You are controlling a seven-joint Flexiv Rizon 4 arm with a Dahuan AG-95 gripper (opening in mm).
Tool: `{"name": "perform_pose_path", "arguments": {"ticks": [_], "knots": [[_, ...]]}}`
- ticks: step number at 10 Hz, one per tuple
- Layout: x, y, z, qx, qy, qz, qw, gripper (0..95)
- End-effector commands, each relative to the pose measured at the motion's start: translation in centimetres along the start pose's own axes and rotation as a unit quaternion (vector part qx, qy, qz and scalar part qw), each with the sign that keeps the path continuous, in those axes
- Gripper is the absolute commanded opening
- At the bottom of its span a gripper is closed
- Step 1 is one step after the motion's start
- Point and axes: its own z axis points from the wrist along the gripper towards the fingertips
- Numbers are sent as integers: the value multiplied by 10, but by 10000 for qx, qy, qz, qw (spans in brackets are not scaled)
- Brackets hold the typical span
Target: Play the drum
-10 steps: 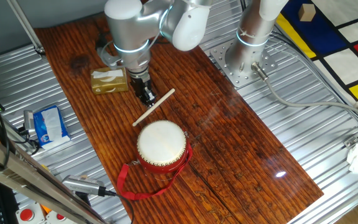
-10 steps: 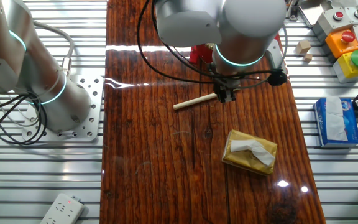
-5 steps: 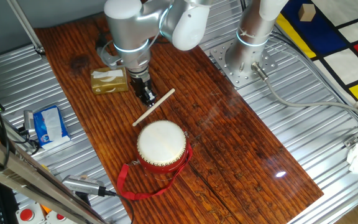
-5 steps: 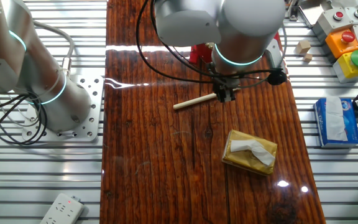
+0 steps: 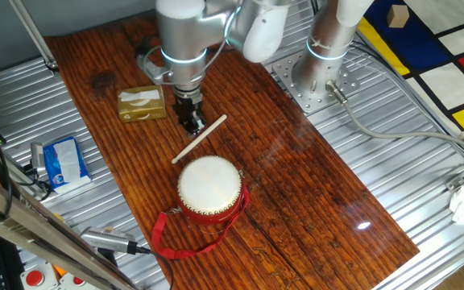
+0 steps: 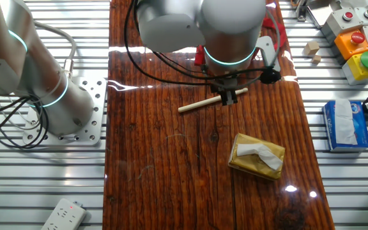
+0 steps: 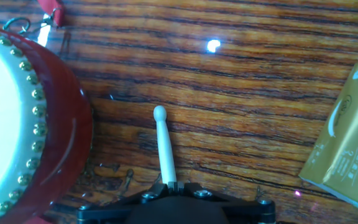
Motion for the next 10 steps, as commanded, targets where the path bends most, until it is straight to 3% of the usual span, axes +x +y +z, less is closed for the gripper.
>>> {"name": "perform_pose_path", "arguments": {"ticks": [1,8,9,10], "knots": [[-1,0,1,-17,53,89,9999,0],[-1,0,1,-45,77,87,9999,0],[-1,0,1,-137,117,87,9998,0],[-1,0,-2,-244,268,41,9993,0]]}}
